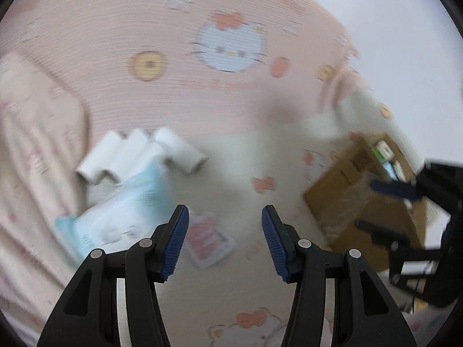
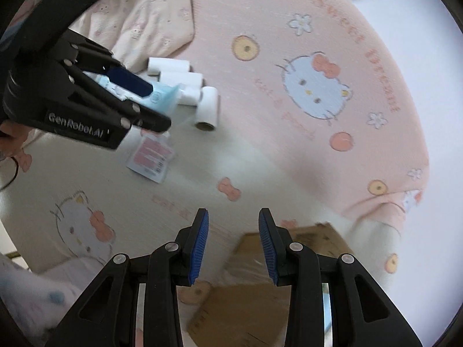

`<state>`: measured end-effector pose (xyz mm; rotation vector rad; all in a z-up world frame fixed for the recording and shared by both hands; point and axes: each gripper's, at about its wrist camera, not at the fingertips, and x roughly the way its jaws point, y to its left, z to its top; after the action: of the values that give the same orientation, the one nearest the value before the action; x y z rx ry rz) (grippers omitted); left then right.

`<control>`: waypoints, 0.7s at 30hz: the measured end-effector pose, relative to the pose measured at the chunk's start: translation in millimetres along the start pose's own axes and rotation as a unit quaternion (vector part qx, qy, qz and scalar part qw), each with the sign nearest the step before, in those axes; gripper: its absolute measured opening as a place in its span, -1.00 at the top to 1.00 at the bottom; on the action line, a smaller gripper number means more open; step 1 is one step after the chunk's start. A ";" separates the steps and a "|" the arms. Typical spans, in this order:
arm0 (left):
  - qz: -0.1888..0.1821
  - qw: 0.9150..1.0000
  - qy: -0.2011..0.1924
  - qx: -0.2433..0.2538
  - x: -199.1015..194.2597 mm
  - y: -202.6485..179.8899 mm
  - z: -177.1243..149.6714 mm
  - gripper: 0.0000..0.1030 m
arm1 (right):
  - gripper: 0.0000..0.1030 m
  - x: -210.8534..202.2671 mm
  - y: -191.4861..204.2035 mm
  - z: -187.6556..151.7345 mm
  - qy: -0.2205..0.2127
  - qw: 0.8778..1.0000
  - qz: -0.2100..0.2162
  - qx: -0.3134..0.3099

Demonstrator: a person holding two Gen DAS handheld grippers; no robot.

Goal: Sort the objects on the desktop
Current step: 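Withdraw both grippers from the box toward the remaining loose tubes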

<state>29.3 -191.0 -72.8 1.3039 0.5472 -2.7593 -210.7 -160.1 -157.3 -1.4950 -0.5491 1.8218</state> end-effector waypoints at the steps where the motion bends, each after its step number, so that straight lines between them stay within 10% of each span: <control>1: 0.008 1.000 -0.004 -0.014 -2.5 8.3 -0.6 -0.13 | 0.37 3.6 3.8 2.2 0.001 1.000 0.004 0.006; 10: 0.023 0.996 -0.007 -0.082 -18.3 57.8 -6.8 -0.34 | 0.37 40.8 29.4 16.1 -0.035 0.990 0.103 0.094; 21: 0.045 0.995 -0.001 -0.087 -2.4 68.7 -0.4 -0.40 | 0.21 100.1 36.3 13.6 -0.165 0.970 0.115 0.136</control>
<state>43.9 -255.5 -91.6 1.2547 0.6929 -2.5749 -241.2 -108.3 -246.2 -1.1149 -0.2704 2.2451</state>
